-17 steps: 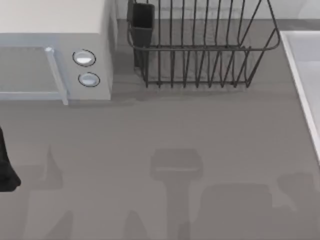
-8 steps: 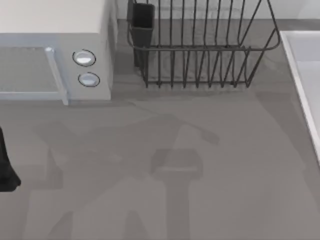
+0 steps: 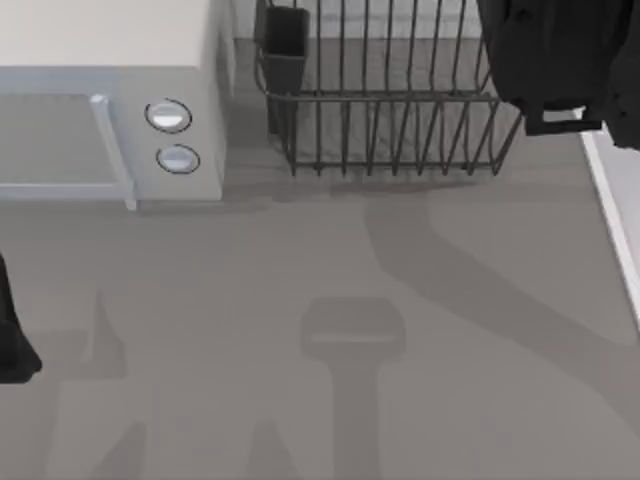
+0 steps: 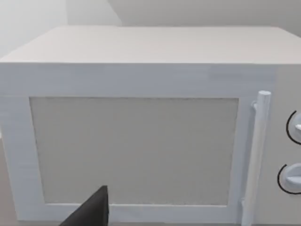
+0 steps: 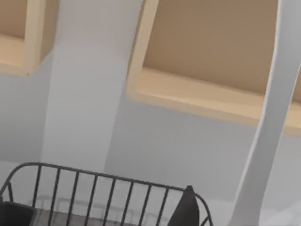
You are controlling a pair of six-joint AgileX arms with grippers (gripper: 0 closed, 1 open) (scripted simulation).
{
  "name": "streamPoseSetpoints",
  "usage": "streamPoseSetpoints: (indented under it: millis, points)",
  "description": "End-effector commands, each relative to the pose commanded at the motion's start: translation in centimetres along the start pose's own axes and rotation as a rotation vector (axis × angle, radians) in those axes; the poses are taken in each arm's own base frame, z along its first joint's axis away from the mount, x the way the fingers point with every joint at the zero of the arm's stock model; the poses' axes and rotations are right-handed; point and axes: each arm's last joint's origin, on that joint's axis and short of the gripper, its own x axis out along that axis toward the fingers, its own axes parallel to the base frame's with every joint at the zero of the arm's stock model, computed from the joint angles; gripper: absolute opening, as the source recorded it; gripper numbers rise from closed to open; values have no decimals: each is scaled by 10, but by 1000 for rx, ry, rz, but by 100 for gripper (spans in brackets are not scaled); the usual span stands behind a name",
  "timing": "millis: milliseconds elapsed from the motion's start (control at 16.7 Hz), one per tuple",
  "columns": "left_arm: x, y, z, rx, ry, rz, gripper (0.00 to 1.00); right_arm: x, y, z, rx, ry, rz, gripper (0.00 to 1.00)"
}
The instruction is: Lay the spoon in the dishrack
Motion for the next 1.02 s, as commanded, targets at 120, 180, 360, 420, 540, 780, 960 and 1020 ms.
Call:
streamPoseSetpoints:
  millis: [120, 180, 360, 420, 540, 780, 960, 1020]
  points:
    - [0, 0, 0, 0, 0, 0, 100, -24, 10, 11, 156, -62, 21, 0]
    - [0, 0, 0, 0, 0, 0, 100, -32, 12, 14, 206, -79, 28, 0]
    - [0, 0, 0, 0, 0, 0, 100, -38, 14, 16, 245, -91, 33, 0]
    - [0, 0, 0, 0, 0, 0, 100, -38, 14, 16, 245, -91, 33, 0]
    - [0, 0, 0, 0, 0, 0, 100, -36, 15, 15, 242, -88, 33, 0]
    - [0, 0, 0, 0, 0, 0, 100, -13, 31, 3, 234, -84, 33, 0]
    - [0, 0, 0, 0, 0, 0, 100, 36, 59, -27, 235, -83, 35, 0]
    - [0, 0, 0, 0, 0, 0, 100, 56, 67, -41, 241, -87, 36, 0]
